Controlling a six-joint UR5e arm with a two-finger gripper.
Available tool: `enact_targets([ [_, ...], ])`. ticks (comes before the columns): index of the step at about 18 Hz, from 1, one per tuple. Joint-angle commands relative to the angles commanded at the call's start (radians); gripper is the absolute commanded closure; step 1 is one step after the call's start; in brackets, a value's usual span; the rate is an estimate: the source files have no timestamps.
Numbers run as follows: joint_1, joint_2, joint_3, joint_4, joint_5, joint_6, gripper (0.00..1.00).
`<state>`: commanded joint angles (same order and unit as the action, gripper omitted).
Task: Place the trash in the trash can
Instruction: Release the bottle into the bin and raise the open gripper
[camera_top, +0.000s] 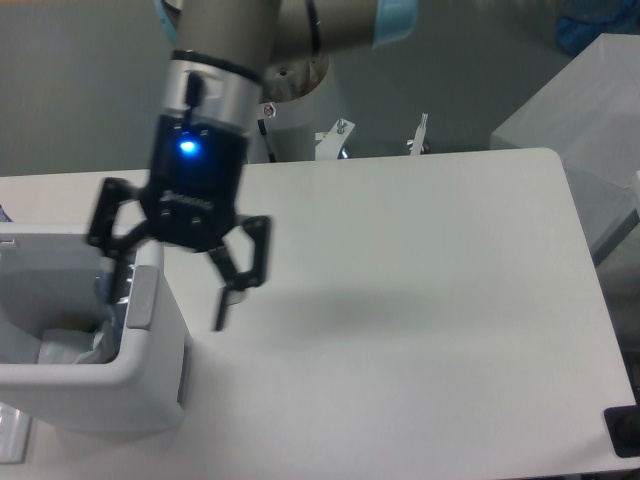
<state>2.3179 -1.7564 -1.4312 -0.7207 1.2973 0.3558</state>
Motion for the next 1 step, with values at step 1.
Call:
enact_targets([
  [1, 0.002, 0.002, -0.003, -0.008, 0.019, 0.011, 0.0],
])
